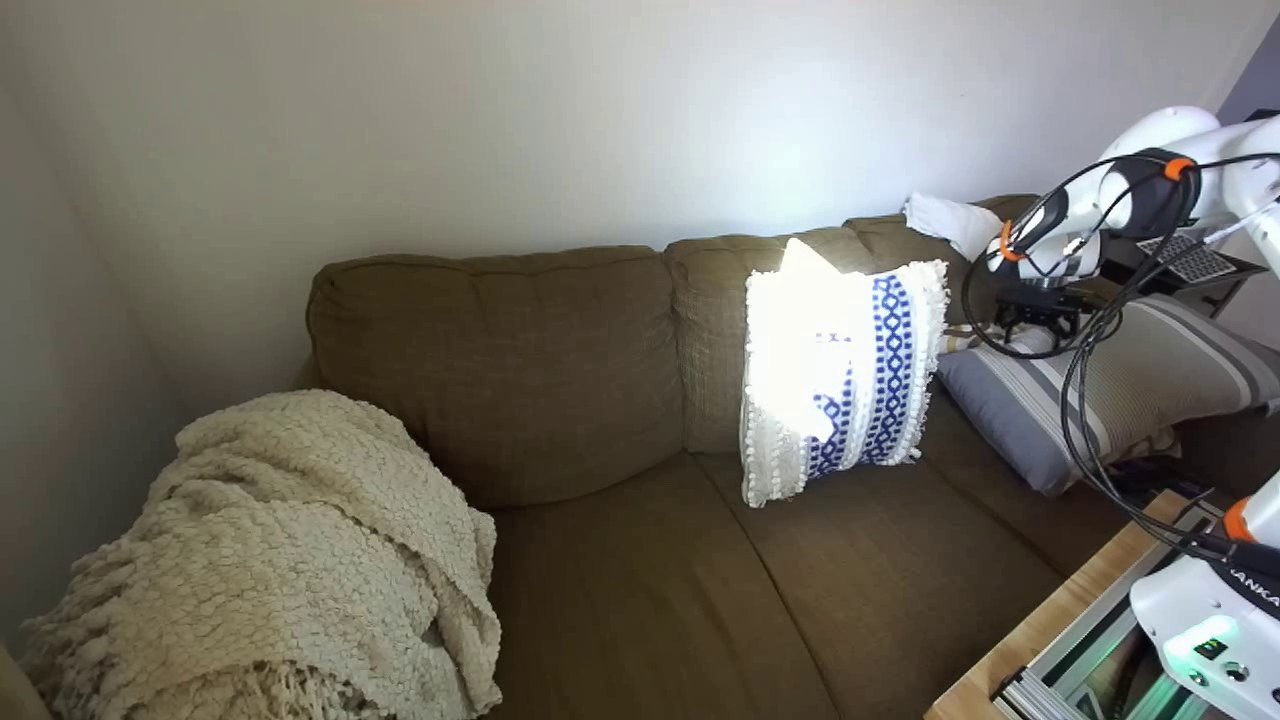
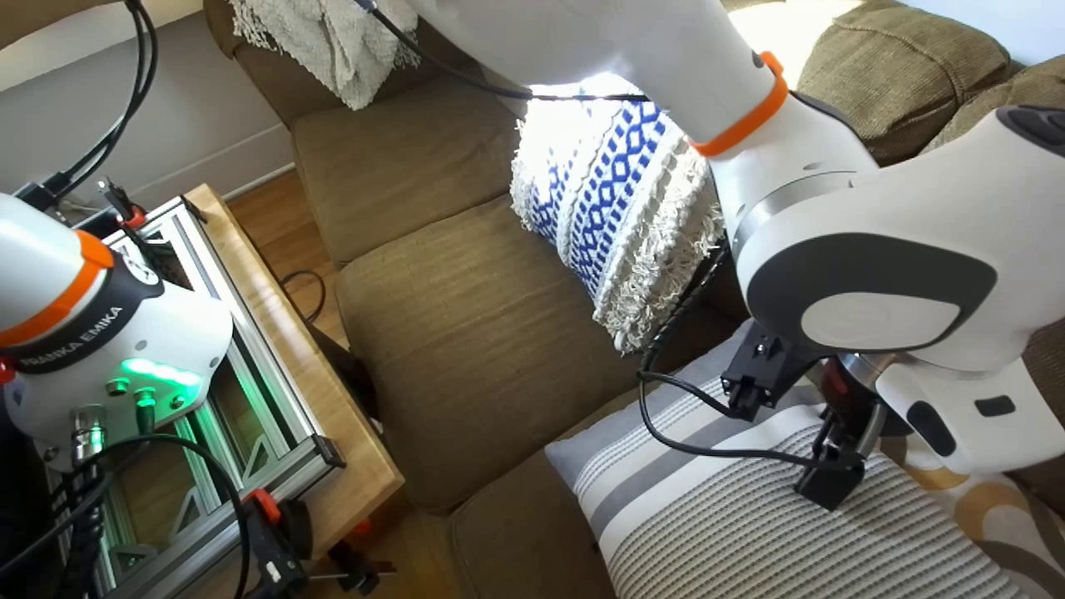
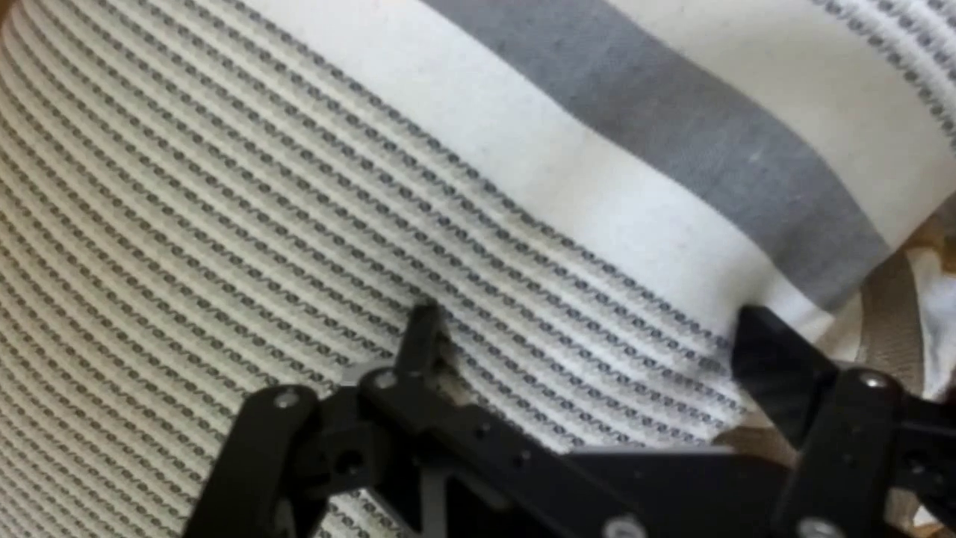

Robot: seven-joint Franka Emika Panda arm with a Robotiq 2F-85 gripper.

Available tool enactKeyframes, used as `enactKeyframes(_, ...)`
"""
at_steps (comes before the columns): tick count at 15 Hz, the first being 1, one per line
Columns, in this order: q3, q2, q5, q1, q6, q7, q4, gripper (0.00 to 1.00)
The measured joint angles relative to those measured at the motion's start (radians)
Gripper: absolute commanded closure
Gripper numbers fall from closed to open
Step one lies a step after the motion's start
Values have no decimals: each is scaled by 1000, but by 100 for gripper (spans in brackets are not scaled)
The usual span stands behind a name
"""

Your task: Move the blue and white pillow to the middle of the sofa back and move gray pillow in front of the blue and white pillow

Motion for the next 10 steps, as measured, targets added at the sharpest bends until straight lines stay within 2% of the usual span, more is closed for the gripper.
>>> enactKeyframes(4,-9,41,0,3,49,58,22,1)
enactKeyframes(5,-9,49,0,2,47,61,26,25)
enactKeyframes(7,-9,65,0,0,39,61,36,29)
enactKeyframes(10,-8,80,3,-5,28,61,53,52)
